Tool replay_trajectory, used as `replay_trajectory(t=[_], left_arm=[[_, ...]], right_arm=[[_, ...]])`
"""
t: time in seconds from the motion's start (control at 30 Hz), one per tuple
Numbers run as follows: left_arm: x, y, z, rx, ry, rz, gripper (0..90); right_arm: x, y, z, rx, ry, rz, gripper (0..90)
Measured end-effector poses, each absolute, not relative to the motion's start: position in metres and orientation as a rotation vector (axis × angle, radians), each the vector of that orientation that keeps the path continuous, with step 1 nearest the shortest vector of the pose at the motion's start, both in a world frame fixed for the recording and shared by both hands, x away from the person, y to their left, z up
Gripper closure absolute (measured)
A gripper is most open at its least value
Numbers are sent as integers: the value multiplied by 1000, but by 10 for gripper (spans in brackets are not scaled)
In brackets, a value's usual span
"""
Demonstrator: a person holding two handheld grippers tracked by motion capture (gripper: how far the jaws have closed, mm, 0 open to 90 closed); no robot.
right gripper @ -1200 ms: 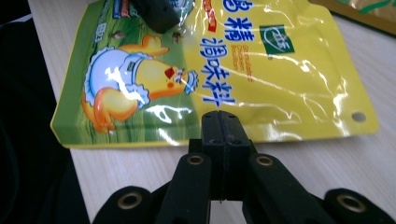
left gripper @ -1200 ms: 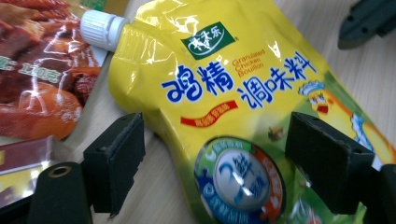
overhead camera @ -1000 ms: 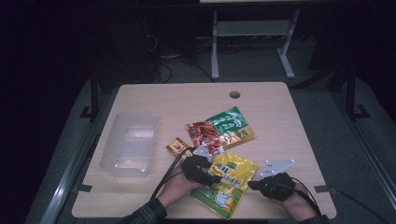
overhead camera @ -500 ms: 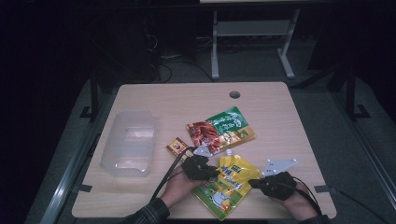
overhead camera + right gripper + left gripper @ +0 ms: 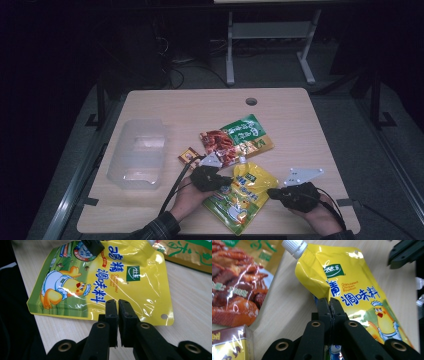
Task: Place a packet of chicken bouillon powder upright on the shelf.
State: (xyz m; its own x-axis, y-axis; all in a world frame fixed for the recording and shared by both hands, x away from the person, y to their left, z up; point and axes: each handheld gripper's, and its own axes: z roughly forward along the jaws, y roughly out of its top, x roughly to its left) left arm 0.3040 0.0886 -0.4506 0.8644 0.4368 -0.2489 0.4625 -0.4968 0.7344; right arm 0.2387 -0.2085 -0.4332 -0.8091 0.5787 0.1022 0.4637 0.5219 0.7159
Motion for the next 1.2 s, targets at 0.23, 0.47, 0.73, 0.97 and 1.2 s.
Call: replay_trajectory(t=[0.23,0.47,0.73,0.97,1.2], left_arm=[[305,100,-440,2110,644,-24,894],[308,117,-423,2048,603,-5,894],[305,131,-408,1990,537,29,894],[299,137,-397,1930,492,29,895],[295,139,-389,1897,458,35,894]], right_arm=[[239,-214,-428,948,2555,1207,685],[242,-221,-421,1032,2452,1270,446],[249,-227,-416,1079,2438,1409,276],[264,-222,-410,1058,2445,1491,206],[281,-205,-409,982,2499,1621,212]])
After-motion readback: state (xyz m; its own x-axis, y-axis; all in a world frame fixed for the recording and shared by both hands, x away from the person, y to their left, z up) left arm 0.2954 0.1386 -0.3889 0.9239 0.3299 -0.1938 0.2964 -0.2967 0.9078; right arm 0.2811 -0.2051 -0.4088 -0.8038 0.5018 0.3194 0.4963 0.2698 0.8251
